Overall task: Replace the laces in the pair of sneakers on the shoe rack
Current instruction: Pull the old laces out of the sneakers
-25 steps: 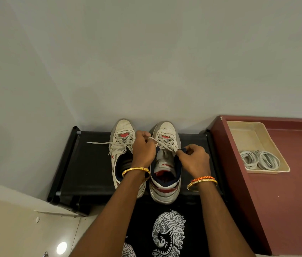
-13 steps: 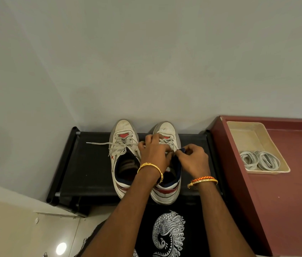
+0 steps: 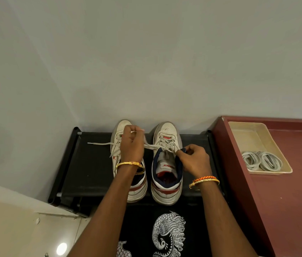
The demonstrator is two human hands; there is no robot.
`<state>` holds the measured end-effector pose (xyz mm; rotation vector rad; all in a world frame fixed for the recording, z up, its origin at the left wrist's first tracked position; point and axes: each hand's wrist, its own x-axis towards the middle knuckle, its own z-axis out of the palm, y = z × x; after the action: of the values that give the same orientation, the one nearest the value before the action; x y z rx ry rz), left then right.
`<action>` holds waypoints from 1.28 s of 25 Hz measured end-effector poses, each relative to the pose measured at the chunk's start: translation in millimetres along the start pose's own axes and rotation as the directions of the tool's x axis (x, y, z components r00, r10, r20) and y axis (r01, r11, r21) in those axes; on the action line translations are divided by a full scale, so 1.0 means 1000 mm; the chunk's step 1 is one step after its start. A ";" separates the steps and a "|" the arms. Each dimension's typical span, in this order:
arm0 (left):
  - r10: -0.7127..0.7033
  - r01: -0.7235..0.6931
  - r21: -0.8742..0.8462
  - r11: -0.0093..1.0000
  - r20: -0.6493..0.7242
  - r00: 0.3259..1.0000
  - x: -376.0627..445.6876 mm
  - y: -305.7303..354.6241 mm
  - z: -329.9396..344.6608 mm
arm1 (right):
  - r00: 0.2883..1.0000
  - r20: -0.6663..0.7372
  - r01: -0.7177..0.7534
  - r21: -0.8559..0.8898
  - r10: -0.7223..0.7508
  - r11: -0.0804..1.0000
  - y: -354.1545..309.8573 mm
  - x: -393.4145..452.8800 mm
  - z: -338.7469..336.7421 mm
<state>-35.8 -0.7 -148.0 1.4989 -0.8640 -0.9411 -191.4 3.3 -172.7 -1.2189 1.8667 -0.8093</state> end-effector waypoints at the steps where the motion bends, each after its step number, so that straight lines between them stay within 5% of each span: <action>1: 0.085 -0.100 0.203 0.974 0.079 0.993 -0.001 -0.005 0.005 | 1.000 0.003 0.000 -0.001 0.000 1.000 0.000 0.000 0.000; 3: 0.204 -0.363 0.662 0.656 0.308 0.929 -0.005 -0.018 0.018 | 1.000 0.008 0.002 -0.001 -0.002 1.000 -0.001 0.000 0.001; 4: 0.195 -0.454 0.770 0.448 0.412 0.890 -0.007 -0.024 0.026 | 1.000 0.010 0.003 0.001 -0.003 1.000 -0.001 0.000 0.001; 6: 0.124 -0.509 0.824 0.247 0.494 0.860 -0.013 -0.026 0.040 | 1.000 0.012 0.005 0.001 -0.005 1.000 0.000 0.000 0.000; 10: 0.111 -0.470 0.827 0.309 0.459 0.881 -0.012 -0.024 0.044 | 1.000 0.013 0.004 -0.009 -0.004 1.000 0.001 0.001 -0.001; 12: 0.222 -0.411 0.773 0.483 0.346 0.912 -0.010 -0.021 0.033 | 1.000 0.016 -0.008 -0.006 0.008 1.000 0.001 0.003 -0.001; 15: 0.276 -0.192 0.531 0.825 -0.084 0.957 -0.004 -0.007 0.008 | 1.000 0.009 -0.010 0.003 0.010 1.000 0.001 0.004 -0.001; 17: 0.155 0.009 0.401 0.916 -0.375 0.914 0.005 -0.002 -0.008 | 0.999 -0.018 0.039 -0.025 -0.040 0.999 0.001 0.003 0.001; 19: 0.087 0.144 0.468 0.872 -0.438 0.895 0.008 -0.004 -0.020 | 0.985 -0.035 0.166 -0.117 -0.171 0.979 -0.001 0.003 0.004; 20: 0.118 0.115 0.570 0.814 -0.356 0.927 0.006 -0.007 -0.021 | 0.966 -0.020 0.248 -0.209 -0.258 0.946 -0.003 0.004 0.007; 22: 0.171 -0.129 0.720 0.682 0.015 0.985 -0.003 -0.010 -0.015 | 0.920 0.076 0.377 -0.440 -0.384 0.815 -0.006 0.007 0.013; 24: 0.078 -0.330 0.715 0.616 0.361 0.929 -0.015 -0.015 -0.002 | 0.904 0.163 0.411 -0.580 -0.395 0.703 -0.011 0.008 0.018; 25: 0.052 -0.376 0.720 0.583 0.429 0.902 -0.019 -0.018 0.003 | 0.908 0.180 0.405 -0.607 -0.378 0.684 -0.012 0.008 0.021; 29: 0.156 -0.359 0.802 0.478 0.324 0.933 -0.018 -0.020 0.014 | 0.910 0.148 0.386 -0.646 -0.387 0.659 -0.017 0.009 0.032; 32: 0.101 -0.347 0.878 0.329 0.333 0.937 -0.012 -0.021 0.021 | 0.908 0.138 0.382 -0.663 -0.395 0.644 -0.019 0.013 0.031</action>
<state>-59.2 4.7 -169.4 2.1478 -1.9677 -0.3211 -159.3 -19.2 -176.3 -2.1421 2.0122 -0.3164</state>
